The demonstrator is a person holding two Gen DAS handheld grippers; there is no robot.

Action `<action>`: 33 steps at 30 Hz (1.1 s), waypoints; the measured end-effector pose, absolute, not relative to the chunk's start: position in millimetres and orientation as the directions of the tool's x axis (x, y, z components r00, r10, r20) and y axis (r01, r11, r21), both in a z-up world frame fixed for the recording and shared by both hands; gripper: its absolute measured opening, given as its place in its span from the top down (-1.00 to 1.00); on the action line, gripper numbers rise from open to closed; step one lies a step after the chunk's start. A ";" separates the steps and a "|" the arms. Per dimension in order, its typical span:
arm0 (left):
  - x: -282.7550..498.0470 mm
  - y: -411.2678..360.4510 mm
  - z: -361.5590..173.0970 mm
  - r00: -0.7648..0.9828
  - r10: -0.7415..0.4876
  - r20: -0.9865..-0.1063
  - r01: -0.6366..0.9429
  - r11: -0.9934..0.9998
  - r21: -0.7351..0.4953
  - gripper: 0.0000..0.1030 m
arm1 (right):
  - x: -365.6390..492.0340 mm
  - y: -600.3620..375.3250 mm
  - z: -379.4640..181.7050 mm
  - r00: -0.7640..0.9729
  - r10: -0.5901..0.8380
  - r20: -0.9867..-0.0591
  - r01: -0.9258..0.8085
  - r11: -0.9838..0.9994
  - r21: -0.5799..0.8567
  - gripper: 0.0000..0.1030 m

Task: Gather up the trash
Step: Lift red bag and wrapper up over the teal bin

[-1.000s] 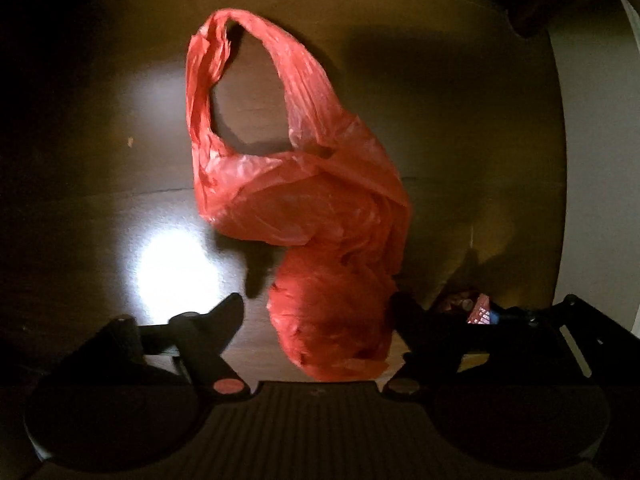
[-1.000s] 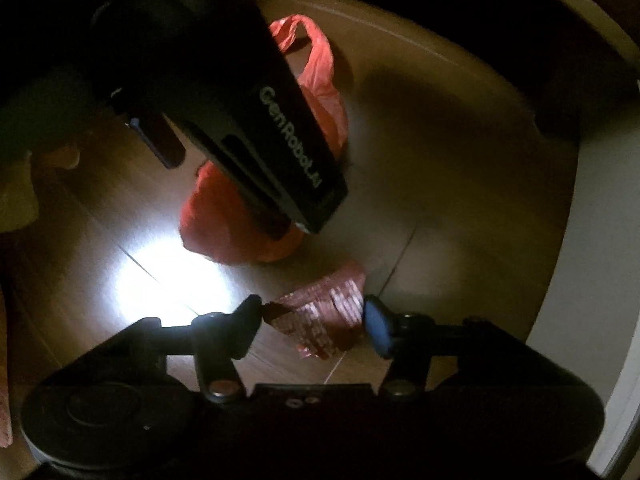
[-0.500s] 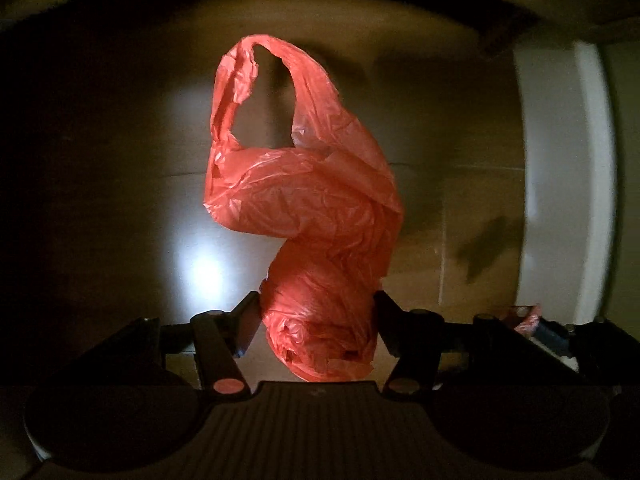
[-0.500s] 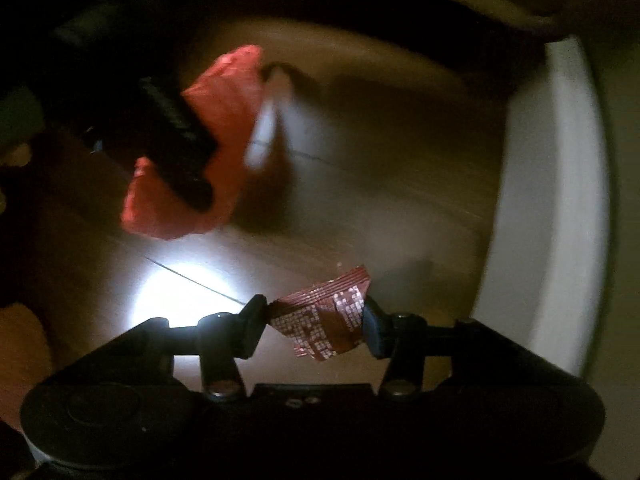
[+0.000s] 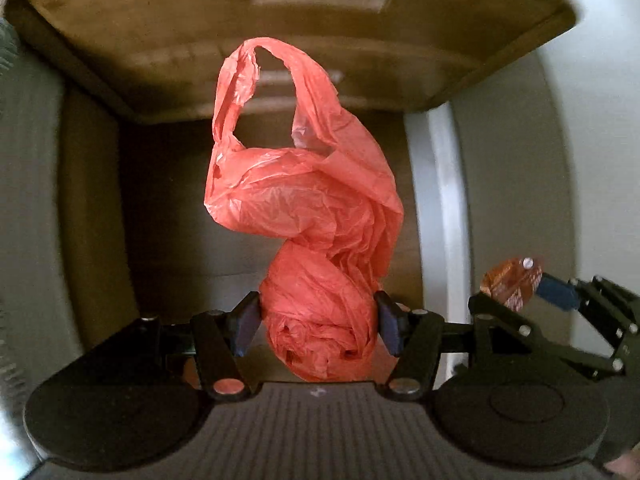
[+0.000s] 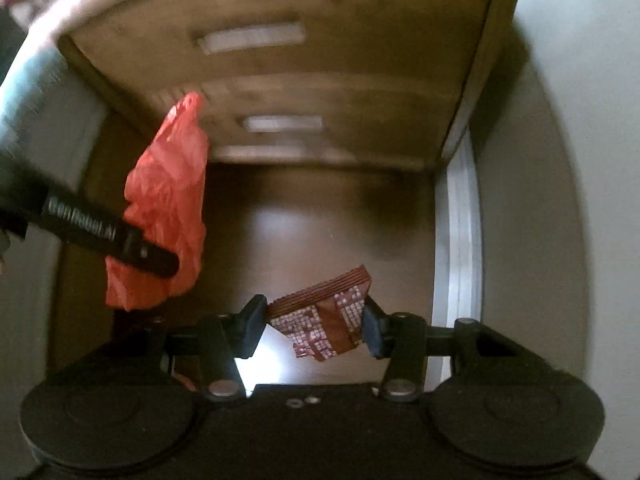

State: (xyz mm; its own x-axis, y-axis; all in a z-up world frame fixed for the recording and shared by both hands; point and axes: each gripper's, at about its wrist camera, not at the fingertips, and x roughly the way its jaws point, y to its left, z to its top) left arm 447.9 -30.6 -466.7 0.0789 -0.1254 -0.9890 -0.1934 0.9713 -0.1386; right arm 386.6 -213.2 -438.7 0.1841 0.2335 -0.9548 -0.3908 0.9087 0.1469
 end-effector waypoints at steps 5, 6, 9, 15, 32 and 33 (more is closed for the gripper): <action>433.4 -16.0 -359.9 0.174 -0.098 -0.980 -0.163 0.978 -0.127 -0.16 | 388.0 -195.8 -334.7 0.243 0.284 -0.928 -0.374 0.910 0.181 0.06; 430.9 -11.2 -341.2 0.193 -0.096 -0.976 -0.152 0.980 -0.127 -0.16 | 387.9 -196.7 -311.7 0.256 0.299 -0.919 -0.373 0.908 0.191 0.06; 423.5 -3.6 -289.1 0.239 -0.101 -0.966 -0.128 0.983 -0.134 -0.16 | 387.0 -179.3 -257.5 0.304 0.323 -0.896 -0.404 0.896 0.185 0.06; 413.8 7.5 -210.9 0.337 -0.108 -0.935 -0.090 0.985 -0.146 -0.16 | 394.4 -152.1 -166.5 0.382 0.363 -0.850 -0.433 0.883 0.183 0.06; 398.3 39.1 -42.4 0.597 -0.076 -0.798 0.011 0.996 -0.087 -0.16 | 392.1 -121.0 -25.4 0.671 0.380 -0.636 -0.427 0.900 0.086 0.06; 401.3 41.9 -34.7 0.613 -0.066 -0.788 0.011 0.997 -0.075 -0.16 | 396.8 -118.9 -20.9 0.680 0.386 -0.624 -0.425 0.900 0.093 0.06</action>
